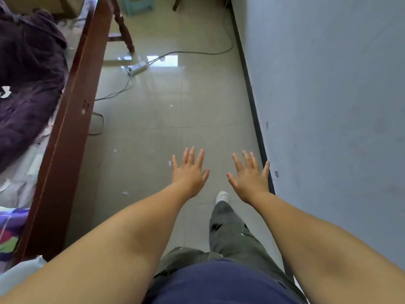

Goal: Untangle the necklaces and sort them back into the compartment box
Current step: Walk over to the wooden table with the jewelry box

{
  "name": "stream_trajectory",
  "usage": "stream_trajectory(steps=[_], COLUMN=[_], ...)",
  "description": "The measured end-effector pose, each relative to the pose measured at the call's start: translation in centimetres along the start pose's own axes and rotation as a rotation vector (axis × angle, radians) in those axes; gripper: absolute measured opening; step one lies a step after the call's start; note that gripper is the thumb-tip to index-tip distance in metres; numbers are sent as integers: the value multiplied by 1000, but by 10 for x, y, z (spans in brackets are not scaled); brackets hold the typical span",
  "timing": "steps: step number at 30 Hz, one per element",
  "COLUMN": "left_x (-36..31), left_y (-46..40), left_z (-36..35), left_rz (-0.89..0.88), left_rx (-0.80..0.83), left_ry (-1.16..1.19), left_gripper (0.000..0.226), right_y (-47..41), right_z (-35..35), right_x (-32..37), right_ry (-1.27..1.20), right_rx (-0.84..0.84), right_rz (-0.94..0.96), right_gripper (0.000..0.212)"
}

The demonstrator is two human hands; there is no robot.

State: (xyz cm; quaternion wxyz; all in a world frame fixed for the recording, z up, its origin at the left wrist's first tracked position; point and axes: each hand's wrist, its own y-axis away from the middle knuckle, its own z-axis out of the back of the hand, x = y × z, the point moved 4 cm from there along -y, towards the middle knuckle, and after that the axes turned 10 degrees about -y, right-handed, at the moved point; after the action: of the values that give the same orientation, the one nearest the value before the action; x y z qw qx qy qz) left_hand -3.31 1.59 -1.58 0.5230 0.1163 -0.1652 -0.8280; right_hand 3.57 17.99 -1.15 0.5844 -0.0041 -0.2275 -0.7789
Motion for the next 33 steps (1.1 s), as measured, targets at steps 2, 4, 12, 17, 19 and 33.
stream_trajectory(steps=[2,4,12,17,19,33], left_x=[-5,-6,-24,-3,12,105], left_y=[-28,-56,-168,-238,-270,-531], left_z=[10,22,93,120,126,244], left_rz=[7,29,84,157,182,93], left_rx=[1,10,-23,-19,-14,33], left_ry=[-12,-10,14,60,53,9], left_gripper=[64,64,64,64,65,64], right_y=[-27,-56,-185,-267,-306,-560], right_z=[10,25,96,110,116,213], right_x=[-6,-12,-27,-4,6,46], right_ry=[9,32,29,28,32,-121], right_rx=[11,23,-1,37,41,-4], right_rz=[17,55,96,159,177,-27], right_gripper=[64,64,63,63,63,62])
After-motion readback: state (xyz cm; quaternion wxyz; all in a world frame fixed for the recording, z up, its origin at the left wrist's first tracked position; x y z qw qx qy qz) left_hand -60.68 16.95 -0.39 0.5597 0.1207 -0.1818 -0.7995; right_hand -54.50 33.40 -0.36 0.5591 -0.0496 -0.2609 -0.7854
